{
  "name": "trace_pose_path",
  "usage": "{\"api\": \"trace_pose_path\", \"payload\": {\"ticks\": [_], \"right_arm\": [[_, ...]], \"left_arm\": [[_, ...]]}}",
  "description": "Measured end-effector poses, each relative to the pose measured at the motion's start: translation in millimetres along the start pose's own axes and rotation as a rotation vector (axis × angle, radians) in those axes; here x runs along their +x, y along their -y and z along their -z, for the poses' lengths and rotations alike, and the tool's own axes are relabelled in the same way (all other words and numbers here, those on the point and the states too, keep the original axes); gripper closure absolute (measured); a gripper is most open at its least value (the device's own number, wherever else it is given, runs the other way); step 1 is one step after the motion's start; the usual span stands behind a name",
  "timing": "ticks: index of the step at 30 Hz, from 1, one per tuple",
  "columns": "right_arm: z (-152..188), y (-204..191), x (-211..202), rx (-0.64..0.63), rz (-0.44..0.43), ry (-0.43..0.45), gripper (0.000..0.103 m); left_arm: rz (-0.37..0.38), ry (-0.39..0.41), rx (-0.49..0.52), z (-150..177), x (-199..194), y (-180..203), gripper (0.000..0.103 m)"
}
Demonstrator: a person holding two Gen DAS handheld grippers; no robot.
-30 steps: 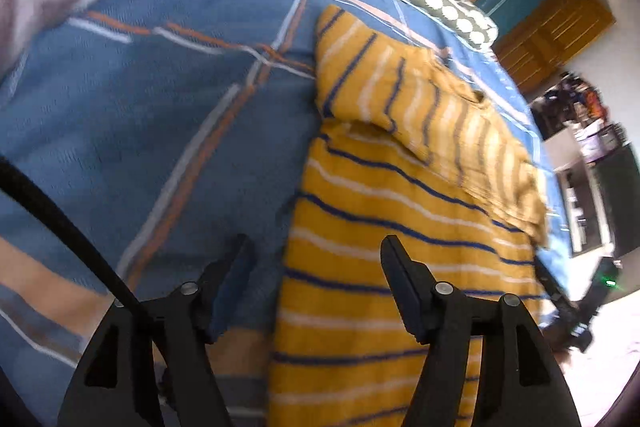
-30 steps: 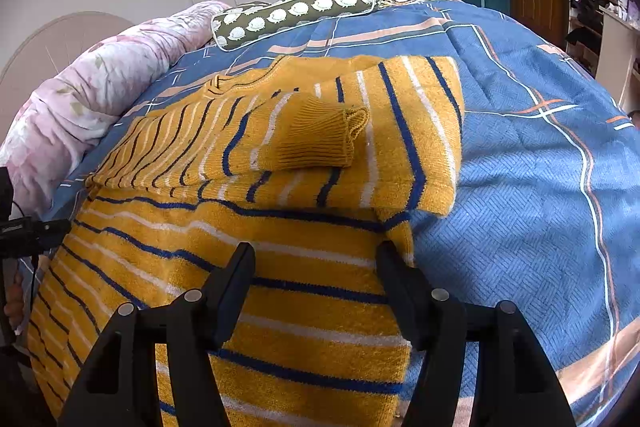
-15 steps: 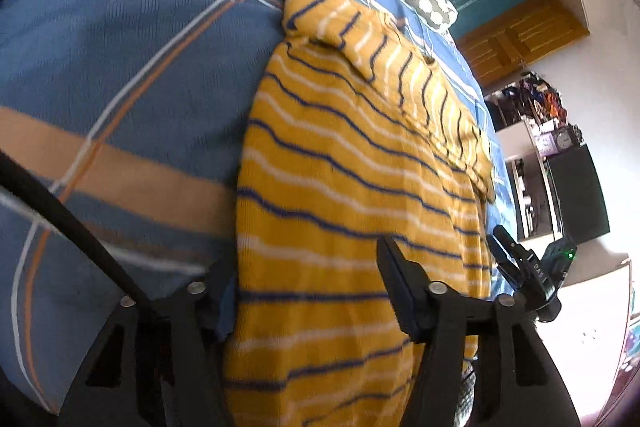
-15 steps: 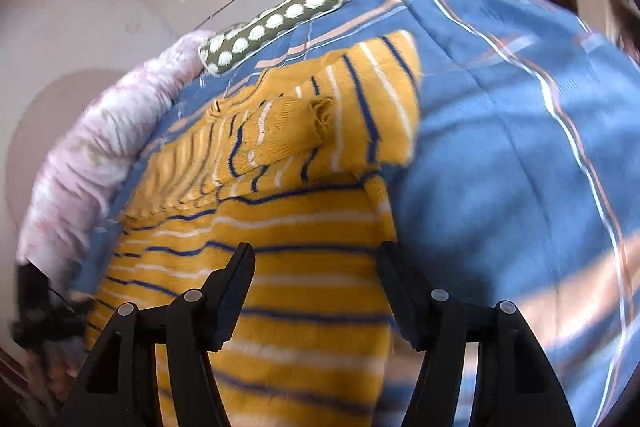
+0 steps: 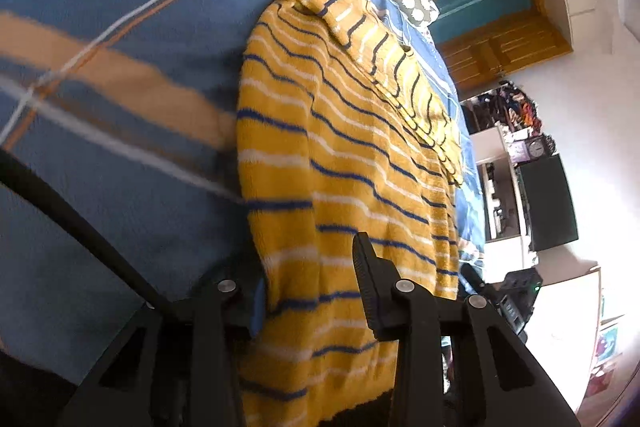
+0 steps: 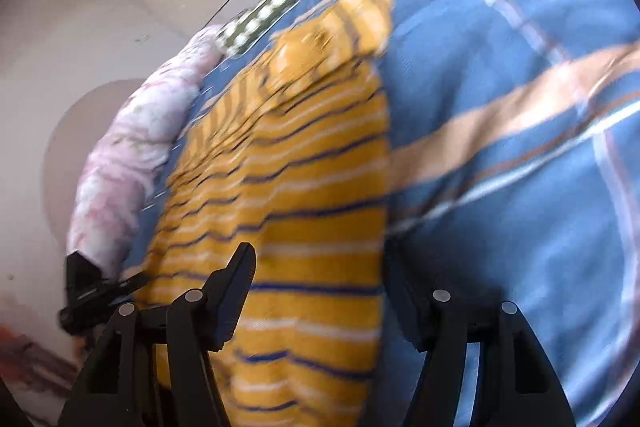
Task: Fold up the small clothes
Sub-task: 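Grasp the sweater hem with the right gripper and fold it up toward the collar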
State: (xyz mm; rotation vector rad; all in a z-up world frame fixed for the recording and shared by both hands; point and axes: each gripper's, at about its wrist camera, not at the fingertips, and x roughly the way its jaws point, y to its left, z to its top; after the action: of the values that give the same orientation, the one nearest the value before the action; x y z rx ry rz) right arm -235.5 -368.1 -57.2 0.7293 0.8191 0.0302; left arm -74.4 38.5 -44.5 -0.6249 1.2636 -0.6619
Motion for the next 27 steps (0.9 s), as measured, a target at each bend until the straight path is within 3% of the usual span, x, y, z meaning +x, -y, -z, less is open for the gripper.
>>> {"api": "trace_pose_path", "payload": {"ticks": [8,13,16,20,24,26,27], "right_arm": [[23.7,-1.8,-0.7,0.025,-0.122,-0.054,0.037],[41.6,14.6,4.0,0.128,-0.324,-0.134,0.039],[53.6,17.5,7.0,0.163,-0.375,-0.153,0.040],[67.5,11.2,10.9,0.147,-0.365,-0.190,0.041],[80.6,-7.2,18.4,0.082,-0.260,-0.219,0.047],[83.2,-15.1,21.4,0.049,-0.195,-0.220,0.070],[82.8,-19.5,20.0,0.031,-0.155,-0.218,0.077]], "left_arm": [[0.095,0.009,-0.053,47.2,-13.4,-13.7,0.067],[0.089,-0.020,-0.038,66.9,-7.7,-10.3,0.066],[0.071,-0.035,-0.023,76.6,2.0,-5.0,0.065],[0.077,-0.023,-0.049,75.6,3.7,-5.8,0.064],[0.032,0.000,-0.037,74.6,-2.9,-5.4,0.070],[-0.046,0.022,-0.010,76.3,-13.2,-3.2,0.092],[-0.063,0.043,0.004,74.7,-19.6,-0.6,0.093]]}}
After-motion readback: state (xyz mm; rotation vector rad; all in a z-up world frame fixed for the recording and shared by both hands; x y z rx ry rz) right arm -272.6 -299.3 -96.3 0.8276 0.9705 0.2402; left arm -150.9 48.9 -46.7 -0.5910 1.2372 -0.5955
